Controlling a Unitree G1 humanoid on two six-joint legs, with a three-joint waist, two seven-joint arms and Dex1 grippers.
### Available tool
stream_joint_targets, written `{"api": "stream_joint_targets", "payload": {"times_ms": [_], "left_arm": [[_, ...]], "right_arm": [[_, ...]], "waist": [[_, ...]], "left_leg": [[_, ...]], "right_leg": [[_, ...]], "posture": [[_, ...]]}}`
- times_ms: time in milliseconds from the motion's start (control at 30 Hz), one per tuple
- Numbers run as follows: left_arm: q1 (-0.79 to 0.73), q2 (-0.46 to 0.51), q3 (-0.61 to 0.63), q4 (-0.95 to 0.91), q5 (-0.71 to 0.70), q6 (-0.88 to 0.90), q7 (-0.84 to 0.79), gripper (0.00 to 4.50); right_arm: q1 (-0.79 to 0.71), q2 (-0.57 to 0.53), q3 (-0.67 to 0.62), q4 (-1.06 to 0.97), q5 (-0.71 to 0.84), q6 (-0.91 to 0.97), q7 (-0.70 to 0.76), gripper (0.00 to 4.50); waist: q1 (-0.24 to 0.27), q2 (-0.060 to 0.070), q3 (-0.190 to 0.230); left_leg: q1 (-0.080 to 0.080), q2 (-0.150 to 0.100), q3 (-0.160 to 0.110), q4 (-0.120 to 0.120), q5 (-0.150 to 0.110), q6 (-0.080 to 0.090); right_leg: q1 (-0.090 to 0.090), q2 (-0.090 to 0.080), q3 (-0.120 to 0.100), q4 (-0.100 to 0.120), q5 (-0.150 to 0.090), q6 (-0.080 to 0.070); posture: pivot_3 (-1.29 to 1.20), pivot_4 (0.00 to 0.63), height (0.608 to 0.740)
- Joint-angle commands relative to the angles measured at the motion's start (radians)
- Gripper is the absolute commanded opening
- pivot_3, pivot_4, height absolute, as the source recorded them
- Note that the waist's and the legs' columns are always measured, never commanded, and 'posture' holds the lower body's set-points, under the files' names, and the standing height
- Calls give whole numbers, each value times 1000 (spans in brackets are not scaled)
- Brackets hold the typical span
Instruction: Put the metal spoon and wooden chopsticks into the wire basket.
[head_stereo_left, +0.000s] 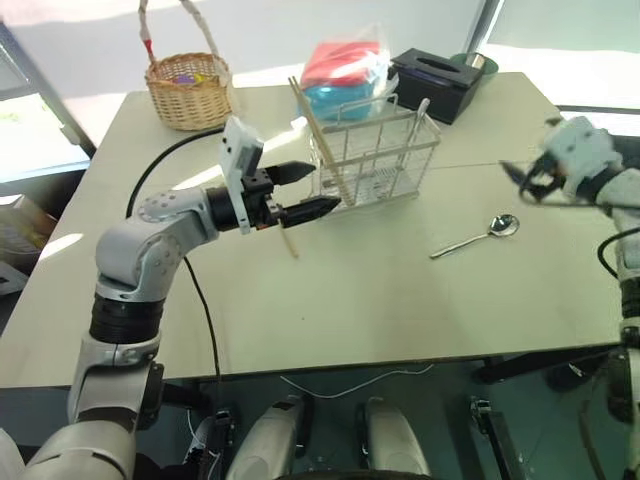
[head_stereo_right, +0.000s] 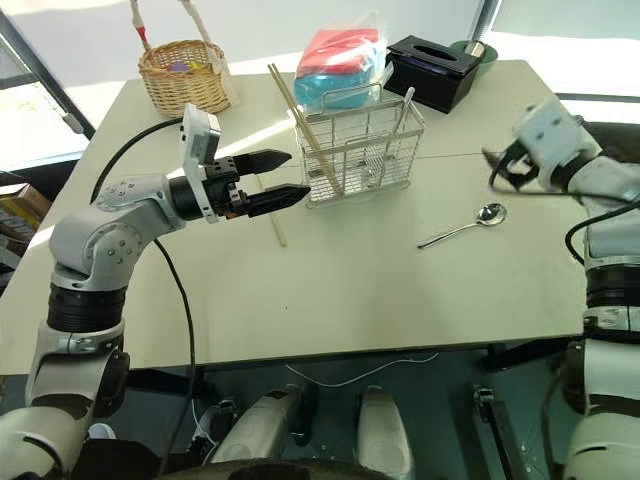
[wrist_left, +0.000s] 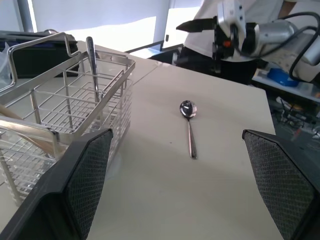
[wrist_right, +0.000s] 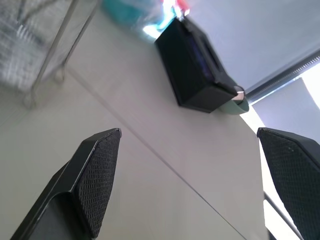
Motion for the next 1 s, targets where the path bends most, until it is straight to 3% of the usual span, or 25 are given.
{"api": "stream_joint_targets", "payload": {"times_ms": [33,167,367,567,1000], "left_arm": [[-4,4,20,-26,-7,-10,1,4373],[-14,4,21,-23,-11,-6,-6,4373],[-24,9,12,-16,-11,-5,-27,4373],[-41,5,7,-23,-16,3,-40,4373],[-48,3,9,-32,-10,2,-35,4373]], "right_arm": [[66,95,-221,-253,134,365,-204,4500],[182,219,-361,-476,207,613,-334,4500],[280,324,-449,-614,262,729,-428,4500],[266,384,-509,-574,325,755,-468,4500],[208,410,-447,-319,343,613,-489,4500]], "waist": [[15,-1,0],[35,0,-1],[39,1,0],[31,1,-1],[8,1,-1]], "left_leg": [[0,0,0,0,-1,-1],[-3,-1,-1,2,-1,-1],[-6,-1,1,3,-1,-2],[-6,-1,1,3,0,-1],[-6,-1,1,3,1,0]], "right_leg": [[-1,0,0,0,0,0],[-1,1,0,-1,0,0],[-4,0,1,-1,0,-1],[-4,0,1,-1,0,-1],[-4,0,1,0,1,1]], "posture": [[0,150,721],[0,150,721],[0,150,721],[0,150,721],[0,150,721]]}}
